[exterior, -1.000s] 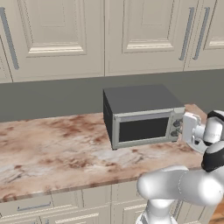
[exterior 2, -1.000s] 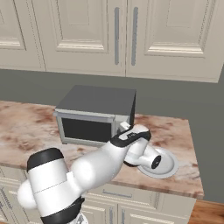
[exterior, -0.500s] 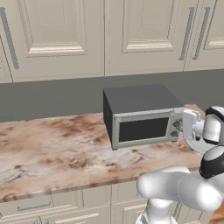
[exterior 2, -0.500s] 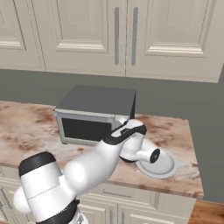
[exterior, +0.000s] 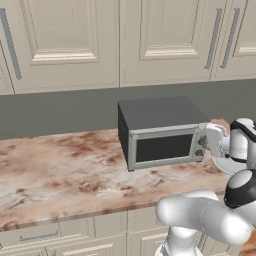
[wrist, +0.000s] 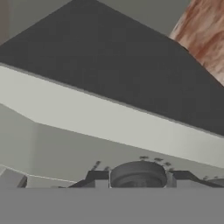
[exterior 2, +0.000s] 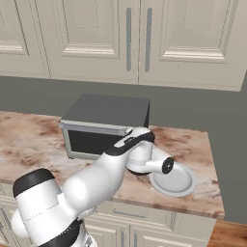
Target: Pull the toaster oven rack outwards. Pick up the baguette from the plate and place it on the toaster oven rack. Close the toaster oven door fully and set the temperature to the lowest setting.
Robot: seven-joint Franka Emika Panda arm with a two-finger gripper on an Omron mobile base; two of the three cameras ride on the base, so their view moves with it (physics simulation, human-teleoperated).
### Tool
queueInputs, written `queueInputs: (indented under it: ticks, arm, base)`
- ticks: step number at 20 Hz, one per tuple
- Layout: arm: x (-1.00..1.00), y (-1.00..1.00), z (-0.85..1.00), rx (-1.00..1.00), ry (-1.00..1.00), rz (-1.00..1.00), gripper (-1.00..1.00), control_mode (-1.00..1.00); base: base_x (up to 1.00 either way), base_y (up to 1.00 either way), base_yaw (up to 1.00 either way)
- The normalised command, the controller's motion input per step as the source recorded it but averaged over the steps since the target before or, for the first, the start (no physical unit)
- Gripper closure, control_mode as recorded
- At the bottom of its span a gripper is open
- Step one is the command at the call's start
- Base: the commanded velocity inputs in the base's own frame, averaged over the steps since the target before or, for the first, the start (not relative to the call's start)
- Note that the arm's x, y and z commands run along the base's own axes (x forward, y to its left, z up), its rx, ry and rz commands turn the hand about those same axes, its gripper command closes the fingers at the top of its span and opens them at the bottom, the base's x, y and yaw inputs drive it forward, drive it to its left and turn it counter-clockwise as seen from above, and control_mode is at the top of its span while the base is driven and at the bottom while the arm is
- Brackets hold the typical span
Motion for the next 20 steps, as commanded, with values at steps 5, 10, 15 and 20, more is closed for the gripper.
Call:
queueInputs:
  ticks: [5, 10, 15, 20]
  arm:
    - [0.00, 0.00, 0.17, -0.13, 0.03, 0.00, 1.00, -1.00]
    - [0.00, 0.00, 0.11, -0.08, 0.00, 0.00, 1.00, -1.00]
    - [0.00, 0.00, 0.05, -0.09, 0.00, 0.00, 1.00, -1.00]
    - [0.00, 0.00, 0.08, -0.15, 0.00, 0.00, 1.00, -1.00]
  base:
    - [0.00, 0.00, 0.00]
    - [0.00, 0.00, 0.00]
    - [0.00, 0.00, 0.00]
    - [0.00, 0.00, 0.00]
